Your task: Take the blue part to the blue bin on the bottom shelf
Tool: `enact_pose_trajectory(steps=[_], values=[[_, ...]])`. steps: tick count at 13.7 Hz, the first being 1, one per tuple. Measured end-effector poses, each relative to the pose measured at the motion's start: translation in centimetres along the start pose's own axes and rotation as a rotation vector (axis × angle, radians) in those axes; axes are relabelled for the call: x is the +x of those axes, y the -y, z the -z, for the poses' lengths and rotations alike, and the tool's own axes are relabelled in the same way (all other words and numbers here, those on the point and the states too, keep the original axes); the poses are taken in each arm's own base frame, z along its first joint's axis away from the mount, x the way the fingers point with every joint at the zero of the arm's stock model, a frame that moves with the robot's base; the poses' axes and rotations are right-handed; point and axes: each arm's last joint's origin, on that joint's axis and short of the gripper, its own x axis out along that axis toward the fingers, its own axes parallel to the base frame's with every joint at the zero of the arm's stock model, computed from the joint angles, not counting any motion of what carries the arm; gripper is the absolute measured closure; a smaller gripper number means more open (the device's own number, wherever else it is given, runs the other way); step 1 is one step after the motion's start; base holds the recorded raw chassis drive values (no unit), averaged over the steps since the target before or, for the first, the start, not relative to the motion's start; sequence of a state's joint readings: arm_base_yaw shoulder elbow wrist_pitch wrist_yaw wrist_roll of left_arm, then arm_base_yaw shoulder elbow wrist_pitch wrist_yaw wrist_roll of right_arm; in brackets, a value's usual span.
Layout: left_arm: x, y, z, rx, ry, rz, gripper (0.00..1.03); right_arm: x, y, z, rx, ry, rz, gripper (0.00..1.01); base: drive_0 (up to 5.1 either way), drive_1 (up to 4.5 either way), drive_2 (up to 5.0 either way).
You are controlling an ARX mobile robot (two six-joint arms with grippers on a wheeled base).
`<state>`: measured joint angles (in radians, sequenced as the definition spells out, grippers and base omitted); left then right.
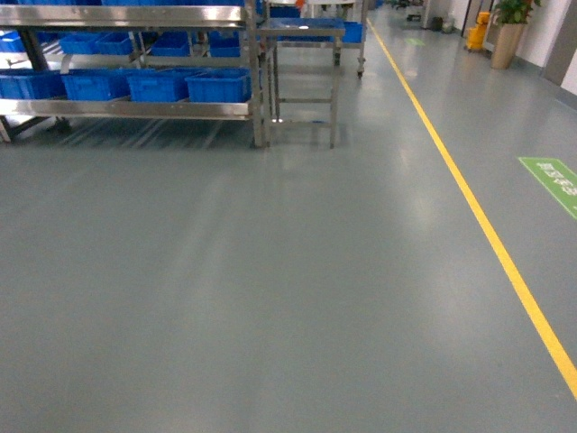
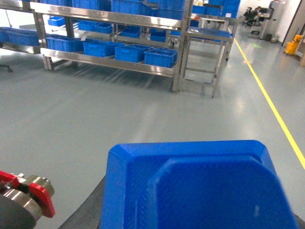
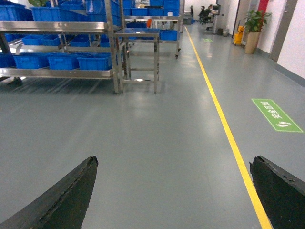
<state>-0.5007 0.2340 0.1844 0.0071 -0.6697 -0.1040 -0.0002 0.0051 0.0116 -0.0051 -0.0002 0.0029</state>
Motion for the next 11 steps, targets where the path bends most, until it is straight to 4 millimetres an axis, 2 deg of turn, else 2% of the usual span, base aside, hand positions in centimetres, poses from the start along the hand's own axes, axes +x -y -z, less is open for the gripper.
enact_pose_trajectory(steps=[3,11], values=[[0.01,0.02,0.02,0.001,-0.002,0.002,0.59,0.00,0.01,0.00,0.000,0.000,0.002,0.03,-0.3,-0.30,-0.3],[0.00,-0.01,0.01,0.000,0.000,0.000,0.59,0.00,0.00,0.00,0.000,0.000,0.000,0.03,0.0,4.32,-4.3]])
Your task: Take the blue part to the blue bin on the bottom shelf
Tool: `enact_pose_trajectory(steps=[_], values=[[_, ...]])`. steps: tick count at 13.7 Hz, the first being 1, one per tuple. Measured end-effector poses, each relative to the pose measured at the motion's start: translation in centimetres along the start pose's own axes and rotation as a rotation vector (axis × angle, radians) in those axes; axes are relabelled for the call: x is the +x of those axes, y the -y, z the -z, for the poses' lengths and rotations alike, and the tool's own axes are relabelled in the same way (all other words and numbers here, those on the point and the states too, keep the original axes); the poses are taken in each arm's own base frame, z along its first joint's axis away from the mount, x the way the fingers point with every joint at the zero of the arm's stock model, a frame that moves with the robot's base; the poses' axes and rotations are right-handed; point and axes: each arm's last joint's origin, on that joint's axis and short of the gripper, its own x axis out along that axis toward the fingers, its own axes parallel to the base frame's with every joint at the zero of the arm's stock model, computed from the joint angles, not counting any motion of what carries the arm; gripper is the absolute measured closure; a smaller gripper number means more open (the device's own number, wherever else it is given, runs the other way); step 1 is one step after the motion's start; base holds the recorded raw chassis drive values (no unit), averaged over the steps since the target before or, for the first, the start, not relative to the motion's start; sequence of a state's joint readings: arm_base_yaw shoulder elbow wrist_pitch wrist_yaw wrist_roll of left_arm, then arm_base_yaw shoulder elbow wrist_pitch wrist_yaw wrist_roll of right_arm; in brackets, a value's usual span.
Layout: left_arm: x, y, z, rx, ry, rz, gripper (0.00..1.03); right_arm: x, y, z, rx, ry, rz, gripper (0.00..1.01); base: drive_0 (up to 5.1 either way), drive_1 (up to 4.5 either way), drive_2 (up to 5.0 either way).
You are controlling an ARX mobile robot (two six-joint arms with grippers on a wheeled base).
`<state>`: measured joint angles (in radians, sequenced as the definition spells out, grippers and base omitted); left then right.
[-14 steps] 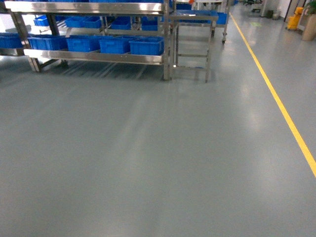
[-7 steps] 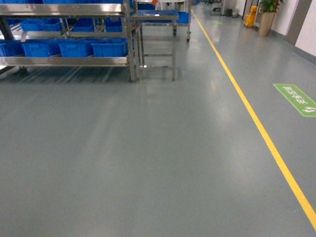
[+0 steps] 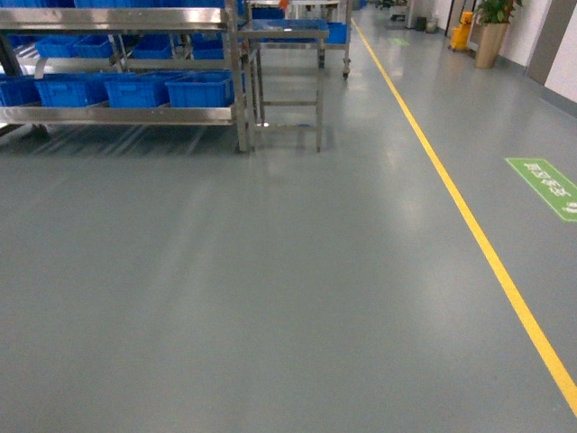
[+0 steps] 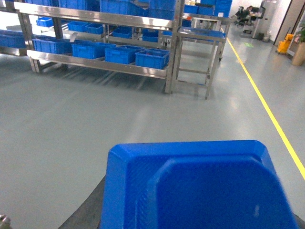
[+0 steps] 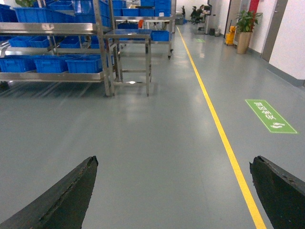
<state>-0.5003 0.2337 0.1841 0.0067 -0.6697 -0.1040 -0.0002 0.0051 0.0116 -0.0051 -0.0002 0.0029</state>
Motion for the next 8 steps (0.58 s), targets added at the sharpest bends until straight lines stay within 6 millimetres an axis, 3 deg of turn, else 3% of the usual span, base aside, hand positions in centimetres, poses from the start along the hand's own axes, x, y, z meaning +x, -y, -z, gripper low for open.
enact_pose_trajectory(steps=[8], values=[[0.01,0.01,0.01,0.000,-0.001,0.000,0.59,0.00,0.00,0.01,0.000,-0.001,0.000,0.03,0.0,4.28,-4.3]])
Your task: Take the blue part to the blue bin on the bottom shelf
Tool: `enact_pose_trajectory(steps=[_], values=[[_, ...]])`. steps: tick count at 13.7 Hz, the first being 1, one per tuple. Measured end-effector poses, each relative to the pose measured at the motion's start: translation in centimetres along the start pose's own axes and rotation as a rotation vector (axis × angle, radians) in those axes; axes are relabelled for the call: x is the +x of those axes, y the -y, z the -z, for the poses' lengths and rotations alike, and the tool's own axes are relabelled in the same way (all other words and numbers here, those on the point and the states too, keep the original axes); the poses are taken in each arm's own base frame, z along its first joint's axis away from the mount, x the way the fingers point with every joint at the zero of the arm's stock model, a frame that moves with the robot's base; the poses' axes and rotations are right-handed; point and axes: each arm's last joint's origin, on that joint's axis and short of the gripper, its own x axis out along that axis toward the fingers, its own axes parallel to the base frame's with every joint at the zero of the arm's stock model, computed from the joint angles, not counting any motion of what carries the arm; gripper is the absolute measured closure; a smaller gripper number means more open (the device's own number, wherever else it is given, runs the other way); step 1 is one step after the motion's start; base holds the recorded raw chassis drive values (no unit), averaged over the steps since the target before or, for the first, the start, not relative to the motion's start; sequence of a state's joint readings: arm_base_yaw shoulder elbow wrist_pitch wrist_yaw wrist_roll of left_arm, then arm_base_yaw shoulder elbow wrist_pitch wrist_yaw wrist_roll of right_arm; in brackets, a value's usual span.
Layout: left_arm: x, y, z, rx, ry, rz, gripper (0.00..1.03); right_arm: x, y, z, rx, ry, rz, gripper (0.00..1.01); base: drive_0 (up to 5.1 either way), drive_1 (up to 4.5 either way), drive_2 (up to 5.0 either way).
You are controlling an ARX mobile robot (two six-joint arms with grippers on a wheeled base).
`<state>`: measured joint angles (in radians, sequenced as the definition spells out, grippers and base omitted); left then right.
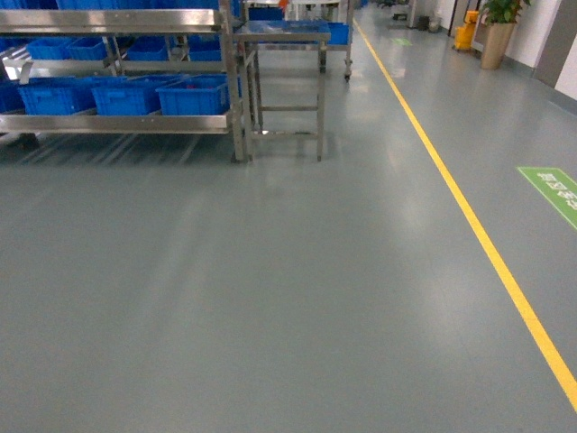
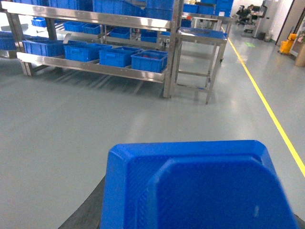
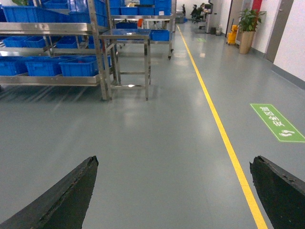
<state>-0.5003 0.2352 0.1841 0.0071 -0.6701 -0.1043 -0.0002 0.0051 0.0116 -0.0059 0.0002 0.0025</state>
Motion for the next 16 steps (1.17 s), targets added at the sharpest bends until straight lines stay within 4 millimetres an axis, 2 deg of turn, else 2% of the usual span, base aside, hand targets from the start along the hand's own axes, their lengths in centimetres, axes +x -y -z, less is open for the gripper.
enact_pose_trajectory(steps=[16], values=[[0.00,0.01,0.03,0.002,-0.002,0.001,0.59,0.00,0.00,0.00,0.000,0.000,0.000,0.03,0.0,4.32,-4.3]])
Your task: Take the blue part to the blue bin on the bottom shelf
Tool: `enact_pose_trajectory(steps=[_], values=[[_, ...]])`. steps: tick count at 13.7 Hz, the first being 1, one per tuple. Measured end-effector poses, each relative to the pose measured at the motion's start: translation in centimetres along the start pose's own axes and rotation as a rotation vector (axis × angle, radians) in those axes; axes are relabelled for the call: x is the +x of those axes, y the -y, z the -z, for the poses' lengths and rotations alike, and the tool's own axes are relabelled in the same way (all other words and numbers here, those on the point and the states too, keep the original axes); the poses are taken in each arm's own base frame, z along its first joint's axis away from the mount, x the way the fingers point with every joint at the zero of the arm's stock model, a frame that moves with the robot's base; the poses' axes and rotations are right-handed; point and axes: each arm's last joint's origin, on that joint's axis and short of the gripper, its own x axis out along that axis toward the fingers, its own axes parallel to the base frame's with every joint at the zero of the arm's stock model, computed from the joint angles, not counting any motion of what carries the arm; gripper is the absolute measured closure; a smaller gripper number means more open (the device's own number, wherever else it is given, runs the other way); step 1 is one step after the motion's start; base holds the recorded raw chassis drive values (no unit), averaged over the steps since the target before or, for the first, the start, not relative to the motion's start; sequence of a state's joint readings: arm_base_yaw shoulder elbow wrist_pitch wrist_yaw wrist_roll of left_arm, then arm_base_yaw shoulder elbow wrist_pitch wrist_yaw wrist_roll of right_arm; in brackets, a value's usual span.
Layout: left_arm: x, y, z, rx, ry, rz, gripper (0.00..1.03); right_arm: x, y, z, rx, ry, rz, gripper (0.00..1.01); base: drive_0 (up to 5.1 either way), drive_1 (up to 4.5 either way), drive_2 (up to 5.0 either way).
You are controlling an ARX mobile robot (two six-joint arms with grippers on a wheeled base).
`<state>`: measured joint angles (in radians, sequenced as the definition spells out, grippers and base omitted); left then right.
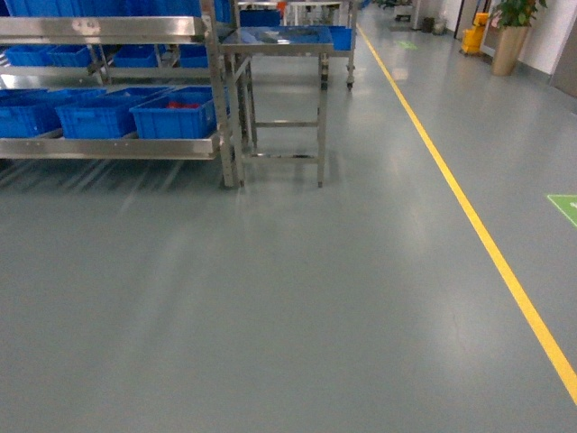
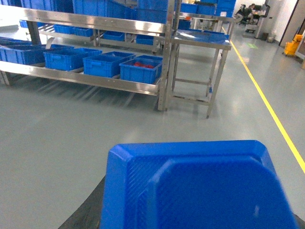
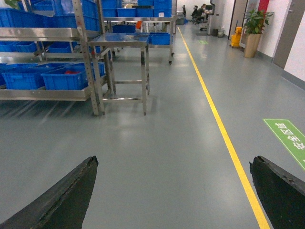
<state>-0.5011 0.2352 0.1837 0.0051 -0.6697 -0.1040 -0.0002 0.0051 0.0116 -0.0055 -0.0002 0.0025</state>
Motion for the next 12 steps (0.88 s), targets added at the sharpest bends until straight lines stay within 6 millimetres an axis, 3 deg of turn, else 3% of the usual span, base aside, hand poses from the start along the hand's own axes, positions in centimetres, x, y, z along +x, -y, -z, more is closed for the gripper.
enact_pose_trajectory(steps=[12], values=[[0.01,0.00,-0.02,-0.001,0.002,-0.001,0.59,0.00,0.00,0.01,0.000,-0.001,0.000,0.03,0.0,4.26,-4.3]])
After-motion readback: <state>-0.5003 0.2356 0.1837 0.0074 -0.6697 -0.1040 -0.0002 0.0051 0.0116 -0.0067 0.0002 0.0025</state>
